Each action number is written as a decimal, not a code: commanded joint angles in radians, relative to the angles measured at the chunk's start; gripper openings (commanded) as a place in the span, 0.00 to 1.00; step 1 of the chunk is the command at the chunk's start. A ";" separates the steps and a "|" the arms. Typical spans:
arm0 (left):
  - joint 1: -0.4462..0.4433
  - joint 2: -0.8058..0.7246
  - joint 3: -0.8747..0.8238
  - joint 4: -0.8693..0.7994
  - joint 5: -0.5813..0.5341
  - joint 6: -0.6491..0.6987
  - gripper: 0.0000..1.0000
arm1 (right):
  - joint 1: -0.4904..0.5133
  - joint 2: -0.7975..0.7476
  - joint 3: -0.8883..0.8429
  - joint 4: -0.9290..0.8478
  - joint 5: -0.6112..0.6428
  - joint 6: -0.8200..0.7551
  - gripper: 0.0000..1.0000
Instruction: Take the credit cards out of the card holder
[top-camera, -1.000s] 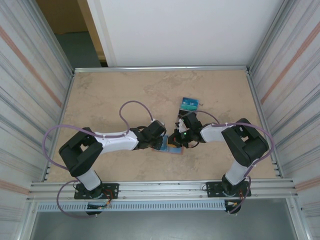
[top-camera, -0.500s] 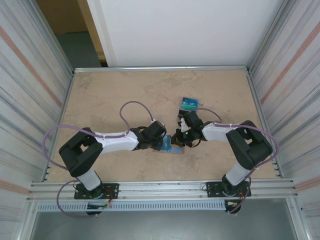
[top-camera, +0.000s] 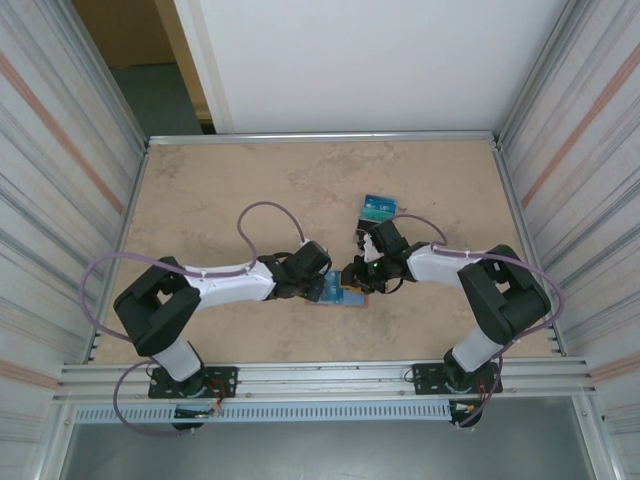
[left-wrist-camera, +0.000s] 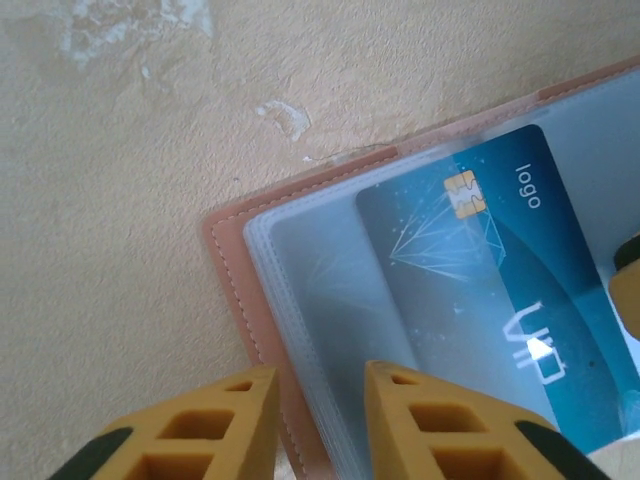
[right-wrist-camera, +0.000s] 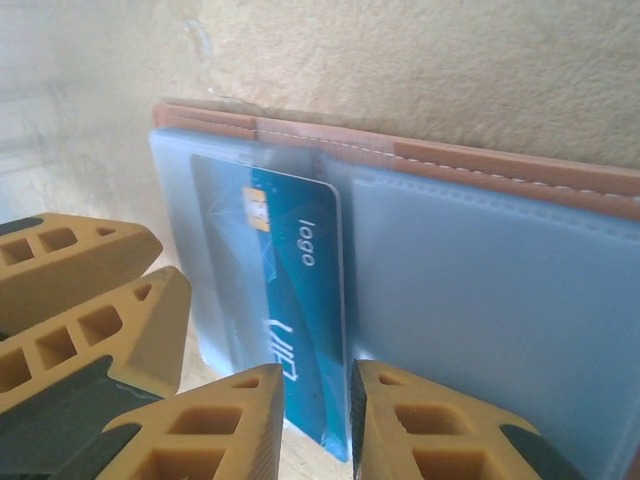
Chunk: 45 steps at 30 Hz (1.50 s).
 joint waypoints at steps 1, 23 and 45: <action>-0.007 -0.050 0.023 -0.027 -0.029 0.013 0.37 | -0.010 -0.035 -0.017 0.019 -0.013 0.034 0.24; -0.008 0.080 0.055 -0.019 -0.014 0.037 0.40 | -0.012 0.036 -0.067 0.137 -0.037 0.084 0.25; -0.007 0.117 0.045 -0.044 -0.002 0.020 0.28 | -0.033 0.108 -0.106 0.299 -0.104 0.142 0.23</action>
